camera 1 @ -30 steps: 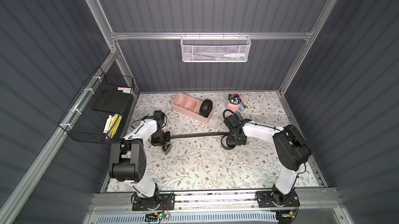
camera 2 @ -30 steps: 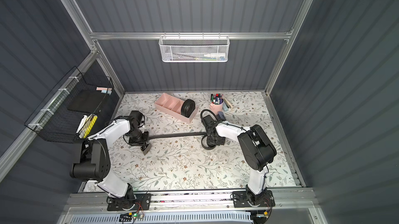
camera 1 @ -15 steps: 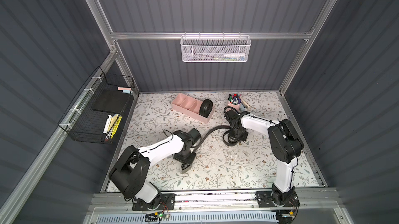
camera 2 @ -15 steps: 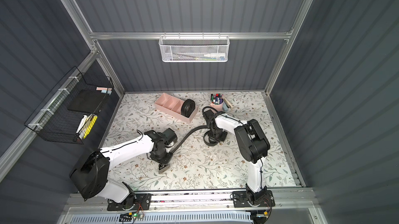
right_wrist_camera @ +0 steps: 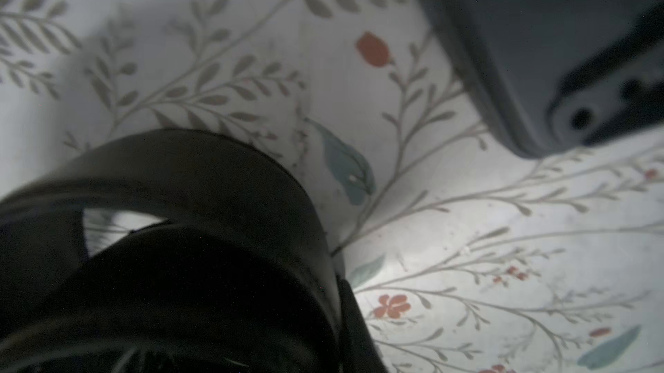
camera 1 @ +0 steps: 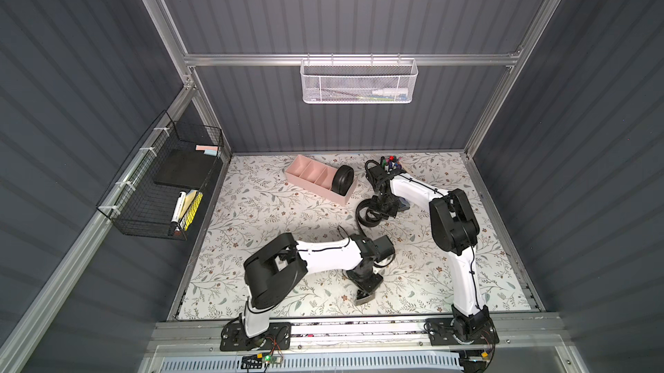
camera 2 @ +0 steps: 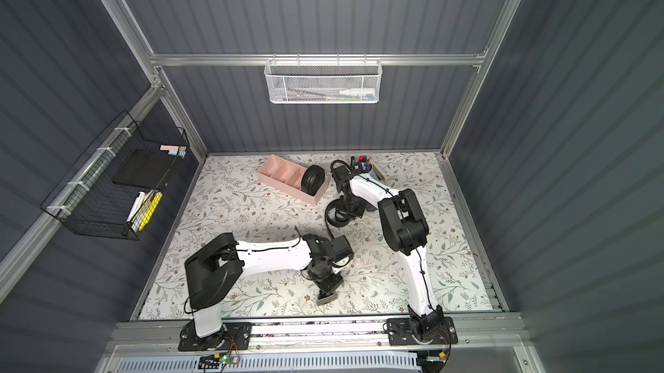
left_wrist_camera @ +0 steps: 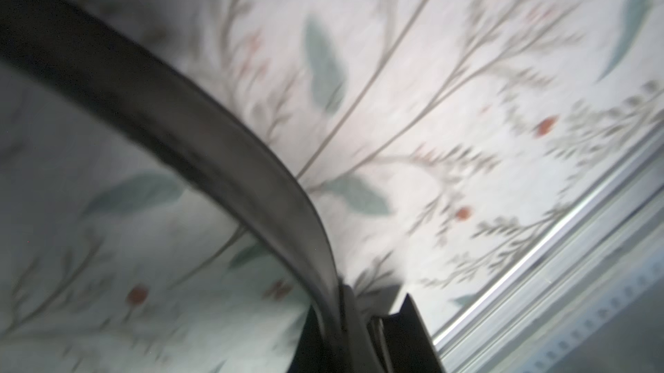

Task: Place the belts into the storage roll
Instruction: Roll the belt at the center of the board.

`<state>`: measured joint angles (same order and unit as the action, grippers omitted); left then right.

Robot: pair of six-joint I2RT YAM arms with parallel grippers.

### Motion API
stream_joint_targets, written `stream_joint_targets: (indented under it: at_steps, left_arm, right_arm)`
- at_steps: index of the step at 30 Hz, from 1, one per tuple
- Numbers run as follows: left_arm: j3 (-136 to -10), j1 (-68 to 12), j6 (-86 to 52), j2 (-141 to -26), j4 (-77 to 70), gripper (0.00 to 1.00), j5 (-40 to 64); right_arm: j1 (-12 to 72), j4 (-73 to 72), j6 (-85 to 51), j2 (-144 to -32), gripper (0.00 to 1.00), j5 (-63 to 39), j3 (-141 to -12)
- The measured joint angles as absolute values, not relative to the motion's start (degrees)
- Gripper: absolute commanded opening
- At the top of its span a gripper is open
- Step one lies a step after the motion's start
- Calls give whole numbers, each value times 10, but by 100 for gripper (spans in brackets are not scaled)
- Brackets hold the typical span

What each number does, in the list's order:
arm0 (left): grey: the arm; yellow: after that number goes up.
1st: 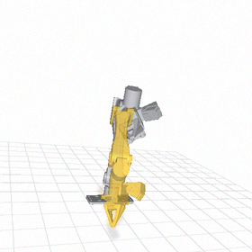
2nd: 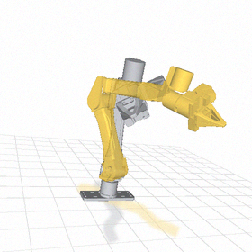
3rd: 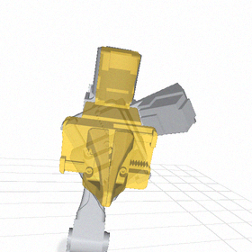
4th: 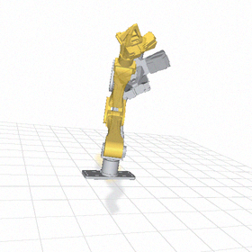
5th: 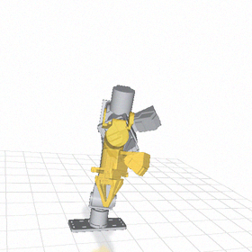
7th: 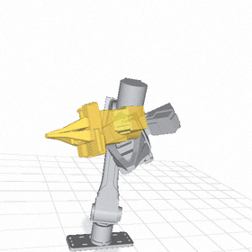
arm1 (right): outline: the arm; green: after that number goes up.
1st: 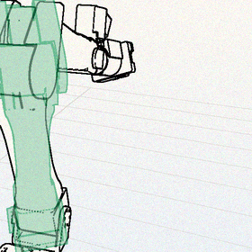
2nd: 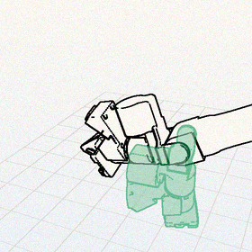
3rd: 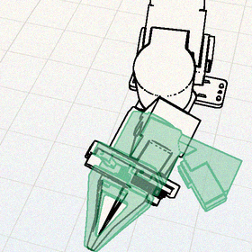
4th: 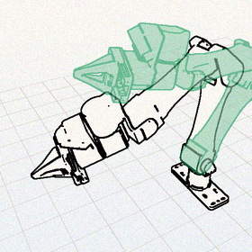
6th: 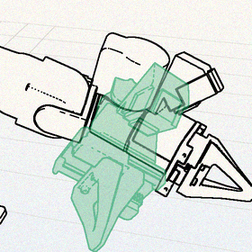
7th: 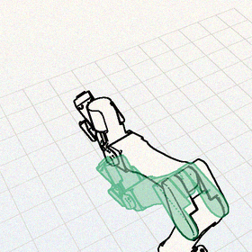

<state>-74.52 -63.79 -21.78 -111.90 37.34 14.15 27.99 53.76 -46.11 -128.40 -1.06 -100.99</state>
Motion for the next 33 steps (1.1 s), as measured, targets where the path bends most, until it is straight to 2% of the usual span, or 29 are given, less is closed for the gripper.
stream_joint_targets:
  at_steps: [2, 4, 6, 8, 10, 13, 17, 23, 26, 33]
  left_arm:
    - [-772, -645, -222, -1143, 342, 29, 163]
    - [-790, -650, -230, -1159, 305, 49, 191]
    - [-798, -651, -236, -1164, 280, 59, 208]
    - [-797, -651, -241, -1162, 270, 74, 220]
    - [-783, -649, -240, -1147, 268, 99, 227]
    - [-748, -640, -241, -1090, 291, 99, 229]
    - [-679, -603, -241, -960, 317, 97, 224]
    - [-593, -453, -251, -743, 353, 89, 133]
    - [-590, -364, -252, -742, 350, 87, 110]
    - [-590, -245, -256, -902, 251, 84, 143]
  right_arm:
    - [279, 550, -438, -1301, 0, -26, -1038]
    - [278, 561, -419, -1313, 0, -38, -1058]
    - [278, 568, -404, -1316, 0, -40, -1064]
    - [279, 568, -396, -1316, 0, -40, -1064]
    - [281, 568, -392, -1316, 0, -38, -1063]
    - [290, 564, -389, -1317, 0, -39, -1064]
    - [316, 548, -393, -1317, 0, -40, -1064]
    - [341, 533, -400, -1318, 0, -41, -1064]
    - [342, 530, -401, -1318, 0, -42, -1062]
    - [342, 507, -399, -1305, 0, -43, -1038]
